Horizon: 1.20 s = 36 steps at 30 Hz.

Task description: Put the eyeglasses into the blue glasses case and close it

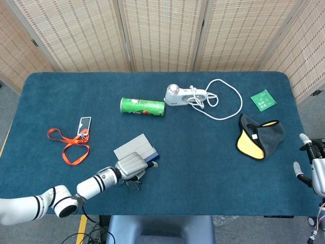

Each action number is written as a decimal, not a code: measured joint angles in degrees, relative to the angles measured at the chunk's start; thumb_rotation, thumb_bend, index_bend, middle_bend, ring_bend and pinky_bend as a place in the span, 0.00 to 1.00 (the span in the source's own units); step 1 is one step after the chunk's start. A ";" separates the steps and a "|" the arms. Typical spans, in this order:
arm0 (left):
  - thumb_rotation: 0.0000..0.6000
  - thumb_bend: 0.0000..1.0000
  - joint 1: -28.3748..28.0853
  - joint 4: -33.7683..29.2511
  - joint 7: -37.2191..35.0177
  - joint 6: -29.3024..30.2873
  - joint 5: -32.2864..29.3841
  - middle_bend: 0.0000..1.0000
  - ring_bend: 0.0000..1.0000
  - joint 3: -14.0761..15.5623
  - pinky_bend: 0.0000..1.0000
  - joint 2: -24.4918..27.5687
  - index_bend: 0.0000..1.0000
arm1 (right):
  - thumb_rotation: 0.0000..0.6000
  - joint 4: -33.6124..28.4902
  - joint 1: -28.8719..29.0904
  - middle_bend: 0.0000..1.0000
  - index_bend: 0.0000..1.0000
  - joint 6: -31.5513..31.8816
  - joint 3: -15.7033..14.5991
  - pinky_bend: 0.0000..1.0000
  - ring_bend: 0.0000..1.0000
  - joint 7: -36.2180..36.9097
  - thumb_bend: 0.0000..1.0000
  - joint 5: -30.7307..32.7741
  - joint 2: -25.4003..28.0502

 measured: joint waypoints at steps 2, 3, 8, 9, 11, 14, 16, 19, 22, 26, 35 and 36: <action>1.00 0.74 -1.09 1.11 1.81 -1.29 -1.36 1.00 1.00 -0.05 1.00 -1.11 0.21 | 1.00 0.04 -0.04 0.37 0.09 0.07 0.05 0.20 0.22 0.01 0.41 -0.01 -0.02; 1.00 0.74 -1.45 1.57 2.33 -1.79 -2.11 1.00 1.00 -0.08 1.00 -1.48 0.21 | 1.00 0.07 -0.05 0.37 0.09 0.05 0.03 0.20 0.22 0.08 0.41 0.00 -0.07; 1.00 0.74 -3.08 4.24 7.11 -3.33 -6.00 1.00 1.00 -0.06 1.00 -3.13 0.21 | 1.00 0.49 -0.16 0.37 0.09 0.05 -0.02 0.20 0.22 0.54 0.41 0.01 -0.35; 1.00 0.74 -3.30 4.69 8.43 -3.38 -6.94 1.00 1.00 -0.03 1.00 -3.38 0.21 | 1.00 0.60 -0.18 0.37 0.09 0.07 0.01 0.20 0.22 0.62 0.41 0.04 -0.38; 1.00 0.74 -3.79 5.67 11.89 -3.32 -9.55 1.00 1.00 0.12 1.00 -3.82 0.21 | 1.00 0.74 -0.20 0.37 0.09 0.11 0.05 0.20 0.22 0.74 0.41 0.03 -0.43; 1.00 0.74 -4.34 6.81 17.58 -2.46 -14.46 1.00 1.00 0.35 1.00 -4.32 0.20 | 1.00 0.88 -0.15 0.38 0.09 0.09 0.09 0.20 0.23 0.89 0.41 -0.05 -0.48; 1.00 0.74 -4.65 7.31 20.87 -1.58 -18.19 1.00 1.00 0.46 1.00 -4.54 0.20 | 1.00 0.95 -0.10 0.38 0.09 0.01 0.12 0.20 0.23 1.06 0.41 -0.07 -0.55; 1.00 0.74 -5.30 7.82 25.85 0.43 -25.13 1.00 1.00 0.60 1.00 -4.80 0.19 | 1.00 1.08 0.03 0.39 0.09 -0.25 0.13 0.20 0.24 1.20 0.42 -0.09 -0.64; 1.00 0.74 -6.14 8.15 29.80 2.70 -32.38 1.00 1.00 0.77 1.00 -4.86 0.18 | 1.00 1.10 0.09 0.39 0.09 -0.32 0.15 0.21 0.24 1.20 0.42 -0.12 -0.61; 1.00 0.74 -7.77 8.99 34.03 5.28 -43.48 1.00 1.00 1.06 1.00 -4.79 0.18 | 1.00 1.18 0.05 0.39 0.09 -0.46 0.27 0.22 0.24 1.44 0.42 0.28 -0.62; 1.00 0.74 -10.15 8.95 39.39 11.09 -59.64 1.00 1.00 2.20 1.00 -1.02 0.18 | 1.00 1.00 -0.25 0.39 0.09 0.19 0.17 0.22 0.25 1.61 0.42 -0.32 -0.36; 1.00 0.74 -9.95 7.93 39.08 11.39 -59.55 1.00 1.00 2.26 1.00 -0.01 0.18 | 1.00 0.99 -0.26 0.39 0.09 0.21 0.16 0.22 0.25 1.62 0.42 -0.38 -0.34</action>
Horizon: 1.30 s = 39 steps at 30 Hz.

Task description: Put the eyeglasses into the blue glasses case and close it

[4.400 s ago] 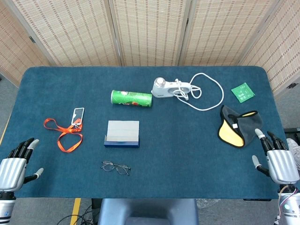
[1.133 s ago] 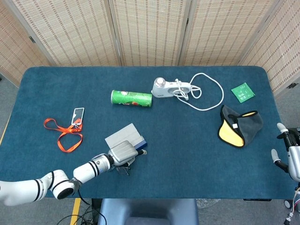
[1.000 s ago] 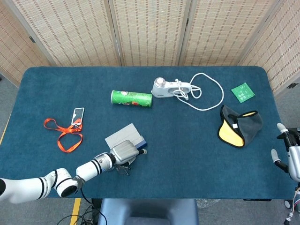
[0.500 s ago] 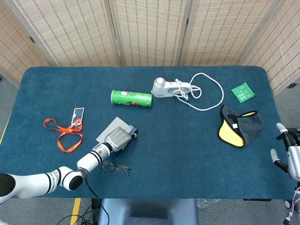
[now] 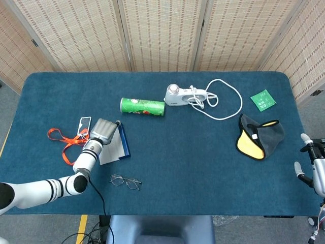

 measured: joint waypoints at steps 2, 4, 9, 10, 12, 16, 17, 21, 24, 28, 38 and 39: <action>1.00 0.74 0.64 -3.03 -0.94 0.53 0.65 1.00 1.00 0.22 1.00 2.62 0.18 | 1.00 0.01 0.02 0.39 0.09 -0.02 0.00 0.22 0.25 0.01 0.42 -0.04 -0.03; 1.00 0.74 1.42 -6.15 -2.00 0.82 1.62 1.00 1.00 0.59 1.00 5.09 0.19 | 1.00 0.02 0.13 0.39 0.09 -0.18 -0.01 0.22 0.25 0.02 0.42 -0.11 -0.12; 1.00 0.74 4.30 -14.78 -5.71 0.44 6.31 1.00 1.00 2.97 1.00 11.47 0.20 | 1.00 -0.14 0.56 0.40 0.09 -0.53 -0.06 0.22 0.26 -0.20 0.42 -0.65 -0.33; 1.00 0.74 4.78 -15.81 -6.34 0.13 7.31 1.00 1.00 3.61 1.00 12.06 0.20 | 1.00 -0.22 0.64 0.40 0.09 -0.58 -0.08 0.22 0.26 -0.33 0.42 -0.76 -0.32; 1.00 0.74 5.68 -17.07 -7.23 -0.43 9.47 1.00 1.00 5.22 1.00 12.52 0.20 | 1.00 -0.50 0.76 0.40 0.09 -0.61 -0.08 0.22 0.27 -0.63 0.42 -0.97 -0.25; 1.00 0.74 6.33 -17.34 -8.44 -1.68 11.17 1.00 1.00 6.79 1.00 11.38 0.20 | 1.00 -1.04 0.68 0.41 0.09 -0.20 -0.11 0.22 0.27 -1.06 0.42 -1.27 0.01; 1.00 0.74 6.34 -17.28 -8.92 -2.23 11.58 1.00 1.00 6.92 1.00 10.88 0.20 | 1.00 -1.12 0.60 0.41 0.09 -0.09 -0.12 0.22 0.27 -1.13 0.42 -1.27 0.06; 1.00 0.74 6.20 -17.12 -10.88 -3.92 13.13 1.00 1.00 6.85 1.00 9.72 0.21 | 1.00 -1.26 0.21 0.41 0.09 0.03 -0.30 0.22 0.27 -1.22 0.42 -0.90 0.11; 1.00 0.74 5.87 -17.00 -12.85 -5.48 14.68 1.00 1.00 6.29 1.00 8.85 0.21 | 1.00 -1.22 -0.03 0.41 0.09 0.10 -0.39 0.22 0.27 -1.12 0.42 -0.66 0.09; 1.00 0.74 5.31 -16.73 -15.24 -6.87 17.11 1.00 1.00 5.15 1.00 7.56 0.21 | 1.00 -1.06 -0.28 0.42 0.09 0.28 -0.45 0.22 0.28 -0.95 0.42 -0.52 0.11; 1.00 0.74 2.90 -10.81 -20.35 -9.45 20.25 1.00 1.00 1.93 1.00 2.44 0.16 | 1.00 -0.30 -0.93 0.42 0.09 0.78 -0.45 0.22 0.29 0.15 0.42 -0.07 0.06; 1.00 0.74 2.76 -10.21 -20.40 -9.14 20.36 1.00 1.00 1.79 1.00 2.30 0.16 | 1.00 -0.18 -1.00 0.42 0.09 0.82 -0.43 0.22 0.29 0.30 0.42 0.01 0.07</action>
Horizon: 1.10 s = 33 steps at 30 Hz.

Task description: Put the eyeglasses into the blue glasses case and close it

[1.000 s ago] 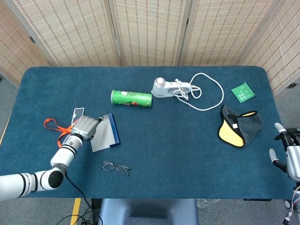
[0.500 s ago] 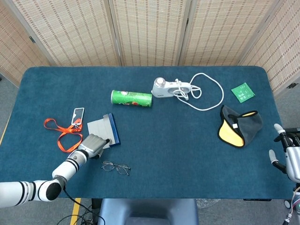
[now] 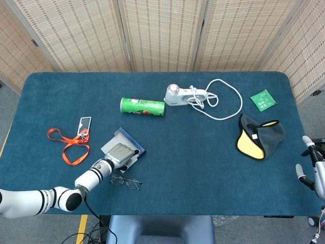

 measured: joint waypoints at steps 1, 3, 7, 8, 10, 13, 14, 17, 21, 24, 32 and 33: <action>1.00 0.74 -0.10 0.49 -0.01 0.50 0.06 1.00 1.00 -0.15 1.00 -0.06 0.16 | 1.00 0.10 -0.04 0.42 0.09 0.02 0.02 0.22 0.29 0.12 0.42 0.04 0.00; 1.00 0.74 -0.16 1.32 -0.23 2.09 0.00 1.00 1.00 -0.62 1.00 0.00 0.17 | 1.00 0.33 -0.09 0.43 0.09 0.02 0.05 0.22 0.29 0.35 0.42 0.11 -0.03; 1.00 0.74 0.10 3.01 -1.48 4.32 -0.78 1.00 1.00 -1.76 1.00 1.27 0.17 | 1.00 0.70 -0.03 0.43 0.09 -0.35 0.08 0.22 0.29 0.65 0.42 0.31 -0.16; 1.00 0.74 0.20 3.41 -1.73 4.67 -0.92 1.00 1.00 -1.98 1.00 1.49 0.18 | 1.00 0.74 0.00 0.43 0.09 -0.42 0.10 0.22 0.29 0.69 0.42 0.35 -0.18; 1.00 0.74 0.34 4.39 -2.08 5.14 -0.87 1.00 1.00 -2.24 1.00 1.43 0.18 | 1.00 0.83 0.07 0.43 0.09 -0.54 0.16 0.22 0.29 0.72 0.42 0.40 -0.26; 1.00 0.74 0.33 7.20 -2.35 5.13 -0.82 1.00 1.00 -2.39 1.00 0.54 0.17 | 1.00 0.92 0.27 0.43 0.09 -0.76 0.22 0.22 0.30 0.72 0.42 0.34 -0.40; 1.00 0.74 0.20 8.57 -2.52 4.67 -0.98 1.00 1.00 -2.45 1.00 -0.05 0.17 | 1.00 0.95 0.33 0.43 0.09 -0.83 0.23 0.22 0.30 0.73 0.42 0.29 -0.44; 1.00 0.74 -0.32 12.12 -3.12 2.25 -1.61 1.00 1.00 -2.53 1.00 -2.04 0.17 | 1.00 0.98 0.53 0.43 0.09 -1.06 0.28 0.22 0.30 0.69 0.42 0.20 -0.51; 1.00 0.74 -1.18 16.52 -3.66 -1.00 -2.12 1.00 1.00 -2.26 1.00 -5.04 0.18 | 1.00 1.00 0.70 0.43 0.09 -1.25 0.42 0.22 0.30 0.61 0.42 0.31 -0.53; 1.00 0.74 -1.76 19.06 -3.77 -2.67 -2.29 1.00 1.00 -1.60 1.00 -6.76 0.20 | 1.00 1.02 0.71 0.43 0.09 -1.24 0.48 0.22 0.30 0.55 0.42 0.40 -0.54; 1.00 0.74 -1.38 17.89 -3.06 -2.84 -4.18 1.00 1.00 0.73 1.00 -4.05 0.26 | 1.00 1.33 0.82 0.43 0.09 -1.44 0.46 0.22 0.30 0.76 0.44 0.38 -0.92; 1.00 0.74 -1.20 17.23 -3.02 -2.68 -4.42 1.00 1.00 0.98 1.00 -3.37 0.27 | 1.00 1.38 0.89 0.43 0.09 -1.48 0.45 0.22 0.30 0.77 0.44 0.27 -0.98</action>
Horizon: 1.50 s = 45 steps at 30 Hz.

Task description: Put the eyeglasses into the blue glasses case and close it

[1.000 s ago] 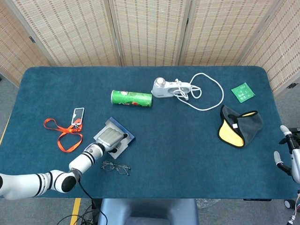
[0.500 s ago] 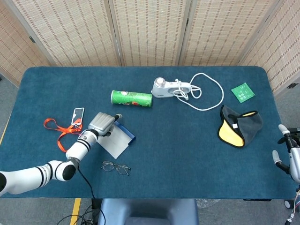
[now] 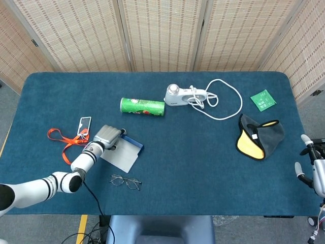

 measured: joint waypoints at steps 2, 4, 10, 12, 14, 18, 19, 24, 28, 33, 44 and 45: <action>1.00 0.74 0.52 -1.99 -0.12 0.31 -0.50 1.00 1.00 0.50 1.00 1.80 0.28 | 1.00 0.04 0.13 0.43 0.09 -0.08 0.02 0.22 0.30 0.01 0.45 -0.09 -0.13; 1.00 0.74 1.06 -4.21 -0.47 0.59 -0.71 1.00 1.00 0.85 1.00 3.56 0.30 | 1.00 0.06 0.26 0.43 0.09 -0.12 0.06 0.22 0.30 -0.13 0.46 -0.19 -0.20; 1.00 0.58 3.74 -10.00 -2.61 3.75 1.69 1.00 1.00 1.38 1.00 7.73 0.30 | 1.00 -0.55 0.58 0.43 0.09 0.02 0.07 0.22 0.30 -0.68 0.46 -0.94 -0.19; 1.00 0.48 4.83 -10.14 -3.46 6.24 3.97 1.00 1.00 1.04 1.00 7.22 0.30 | 1.00 -0.83 0.54 0.43 0.09 0.22 0.03 0.22 0.30 -0.82 0.46 -1.08 -0.08; 1.00 0.42 5.95 -9.81 -4.35 8.86 6.83 1.00 1.00 0.61 1.00 6.10 0.32 | 1.00 -1.00 0.42 0.43 0.09 0.47 0.02 0.22 0.30 -0.94 0.46 -1.11 0.04; 1.00 0.38 7.74 -7.54 -5.95 12.37 12.67 1.00 1.00 -0.06 1.00 2.73 0.36 | 1.00 -1.32 0.03 0.43 0.09 0.91 -0.02 0.22 0.30 -1.19 0.46 -0.95 0.34; 1.00 0.38 8.02 -6.69 -6.21 12.78 13.75 1.00 1.00 -0.17 1.00 1.83 0.37 | 1.00 -1.36 -0.03 0.43 0.09 0.96 -0.03 0.22 0.30 -1.20 0.46 -0.90 0.37; 1.00 0.38 8.65 -1.30 -6.66 12.90 16.26 1.00 1.00 -0.72 1.00 -2.71 0.39 | 1.00 -1.46 -0.37 0.43 0.09 1.19 -0.13 0.22 0.30 -1.09 0.46 -0.67 0.44; 1.00 0.38 8.63 3.16 -5.70 12.71 17.18 1.00 1.00 -1.05 1.00 -5.36 0.40 | 1.00 -1.40 -0.56 0.43 0.09 1.26 -0.18 0.22 0.30 -1.04 0.46 -0.51 0.53; 1.00 0.38 8.62 9.55 -3.00 12.91 18.00 1.00 1.00 -1.70 1.00 -8.59 0.40 | 1.00 -1.17 -0.73 0.44 0.09 1.16 -0.16 0.22 0.30 -0.87 0.46 -0.06 0.53; 1.00 0.38 9.71 17.44 -4.07 13.99 16.48 1.00 1.00 -7.09 1.00 -12.28 0.43 | 1.00 -0.59 -0.21 0.44 0.09 0.23 0.04 0.22 0.30 -0.59 0.46 0.18 0.23; 1.00 0.38 9.79 17.61 -3.86 13.91 16.27 1.00 1.00 -7.25 1.00 -12.32 0.41 | 1.00 -0.59 -0.19 0.44 0.09 0.20 0.04 0.22 0.30 -0.59 0.46 0.16 0.23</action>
